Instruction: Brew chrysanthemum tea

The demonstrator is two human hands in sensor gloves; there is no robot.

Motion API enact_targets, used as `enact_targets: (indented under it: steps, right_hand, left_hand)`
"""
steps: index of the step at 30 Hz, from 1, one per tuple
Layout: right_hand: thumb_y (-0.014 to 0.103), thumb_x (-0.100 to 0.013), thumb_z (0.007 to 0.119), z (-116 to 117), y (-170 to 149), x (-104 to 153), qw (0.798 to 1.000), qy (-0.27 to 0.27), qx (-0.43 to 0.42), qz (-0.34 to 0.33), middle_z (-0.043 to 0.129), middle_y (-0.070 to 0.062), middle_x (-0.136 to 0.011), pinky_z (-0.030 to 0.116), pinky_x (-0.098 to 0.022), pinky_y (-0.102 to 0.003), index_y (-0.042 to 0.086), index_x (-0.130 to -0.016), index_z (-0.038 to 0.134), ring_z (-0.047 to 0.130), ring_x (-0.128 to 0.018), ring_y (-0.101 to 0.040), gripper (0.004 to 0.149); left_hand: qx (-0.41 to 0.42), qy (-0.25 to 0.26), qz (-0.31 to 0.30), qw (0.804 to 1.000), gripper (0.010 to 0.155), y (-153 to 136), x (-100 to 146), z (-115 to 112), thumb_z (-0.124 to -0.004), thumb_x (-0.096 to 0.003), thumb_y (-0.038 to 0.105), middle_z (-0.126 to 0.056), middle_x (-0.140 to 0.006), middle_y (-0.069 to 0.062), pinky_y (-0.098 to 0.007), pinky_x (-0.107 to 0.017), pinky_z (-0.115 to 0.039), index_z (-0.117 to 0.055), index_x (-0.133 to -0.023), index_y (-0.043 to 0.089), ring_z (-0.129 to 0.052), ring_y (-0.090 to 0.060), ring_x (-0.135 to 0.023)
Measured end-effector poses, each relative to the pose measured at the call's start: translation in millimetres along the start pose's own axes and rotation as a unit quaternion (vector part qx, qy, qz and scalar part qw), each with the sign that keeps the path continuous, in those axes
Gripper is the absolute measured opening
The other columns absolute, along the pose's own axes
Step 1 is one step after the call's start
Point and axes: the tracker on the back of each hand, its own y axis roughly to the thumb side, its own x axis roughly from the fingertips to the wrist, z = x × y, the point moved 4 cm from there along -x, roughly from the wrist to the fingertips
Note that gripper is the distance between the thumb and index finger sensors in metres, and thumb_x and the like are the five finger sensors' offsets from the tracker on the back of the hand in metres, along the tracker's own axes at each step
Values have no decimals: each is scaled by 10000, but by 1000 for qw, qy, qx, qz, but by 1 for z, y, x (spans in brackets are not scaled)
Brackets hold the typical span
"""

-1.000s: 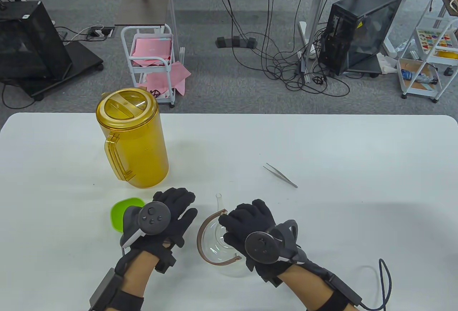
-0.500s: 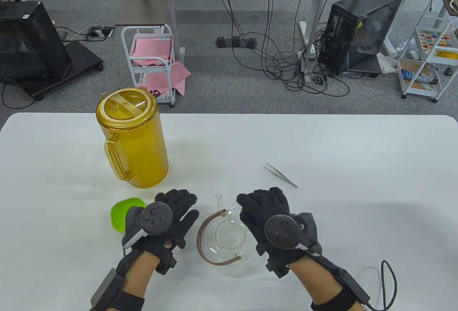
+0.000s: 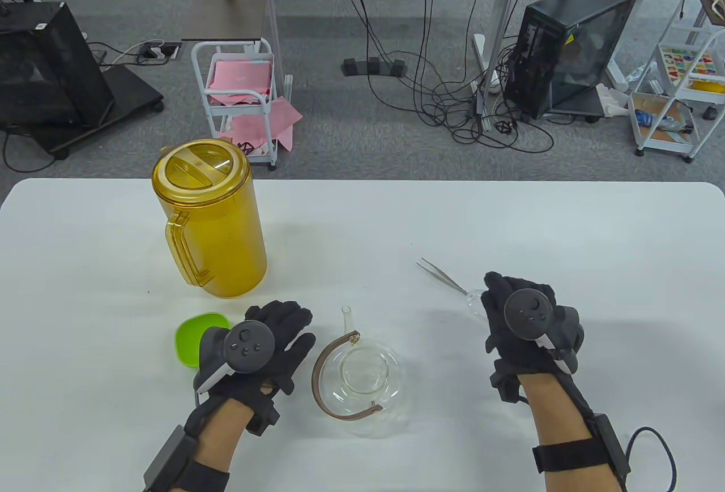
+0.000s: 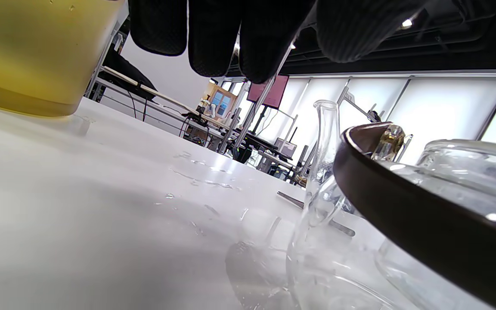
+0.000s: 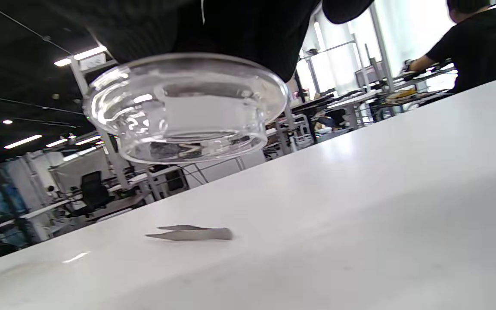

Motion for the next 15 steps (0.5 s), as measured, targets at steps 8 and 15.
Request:
enact_targets:
  steps: [8,15]
  right_hand:
    - [421,-584,742,30,-36,-11,993,41,66,87,690,-39,-1056,413,-786,-664,267,-1071,680,671,-1038,-352,514]
    - [418,-574,766,37,-41,-14,991,68,71,95,670,-41,-1063,433,-777,-662,277,-1067,673,669,-1038,-362,521]
  left_hand:
    - [-6,-2,1,1000,596,-2,1,1,-716,-575,546,-685,-1183,-130,-659,-771,-360,-708,-1082,232,-576,-464,-1080]
    - [-4,3,4,1000,592,-4,3,3,-718,-574,545,-689,-1181,-127,-659,-770,-360,-715,-1077,233,-578,-464,-1079]
